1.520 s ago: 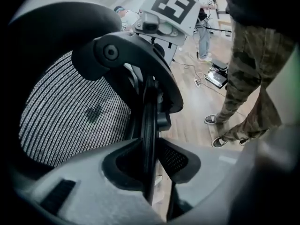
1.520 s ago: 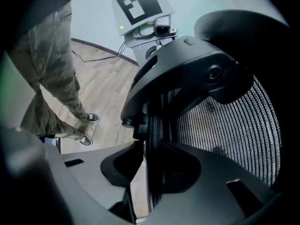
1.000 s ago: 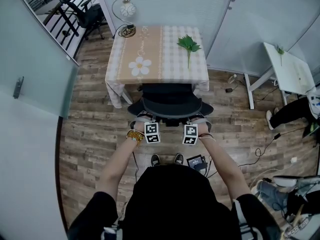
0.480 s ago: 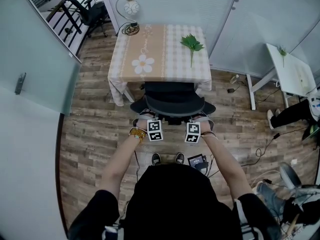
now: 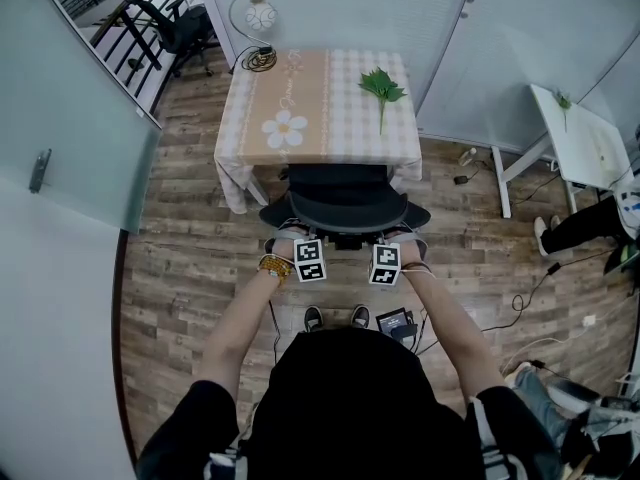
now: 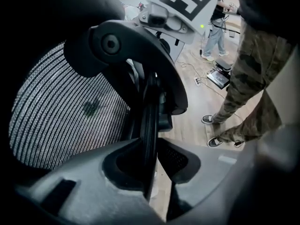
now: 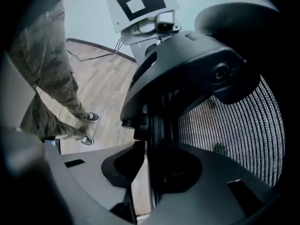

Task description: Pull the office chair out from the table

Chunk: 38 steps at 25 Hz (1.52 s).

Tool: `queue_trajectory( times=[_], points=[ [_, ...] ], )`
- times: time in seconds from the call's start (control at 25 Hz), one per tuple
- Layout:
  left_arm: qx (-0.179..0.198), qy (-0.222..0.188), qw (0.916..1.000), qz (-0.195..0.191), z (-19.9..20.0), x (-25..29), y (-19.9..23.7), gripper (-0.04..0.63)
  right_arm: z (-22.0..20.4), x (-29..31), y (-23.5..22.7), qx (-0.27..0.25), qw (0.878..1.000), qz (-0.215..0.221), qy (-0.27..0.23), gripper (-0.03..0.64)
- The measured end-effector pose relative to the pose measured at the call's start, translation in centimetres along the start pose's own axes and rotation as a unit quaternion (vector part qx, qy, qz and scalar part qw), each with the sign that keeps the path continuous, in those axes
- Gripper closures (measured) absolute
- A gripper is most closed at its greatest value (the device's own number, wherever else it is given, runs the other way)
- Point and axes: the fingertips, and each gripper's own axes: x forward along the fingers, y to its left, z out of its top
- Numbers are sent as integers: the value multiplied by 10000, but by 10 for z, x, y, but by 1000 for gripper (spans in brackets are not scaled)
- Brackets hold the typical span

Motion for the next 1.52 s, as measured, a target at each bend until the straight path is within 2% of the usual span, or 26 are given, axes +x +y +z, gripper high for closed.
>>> queue_trajectory(
  times=[0.4, 1.0, 1.52],
  points=[
    [42, 47, 9999, -91, -6, -2, 0, 495, 6, 0, -1, 95, 9999, 69, -4, 539],
    [149, 131, 9997, 110, -12, -3, -1, 497, 12, 3, 2, 174, 9998, -23, 95, 540],
    [51, 171, 9998, 52, -15, -2, -1, 497, 14, 5, 2, 216, 9995, -71, 214, 540]
  ],
)
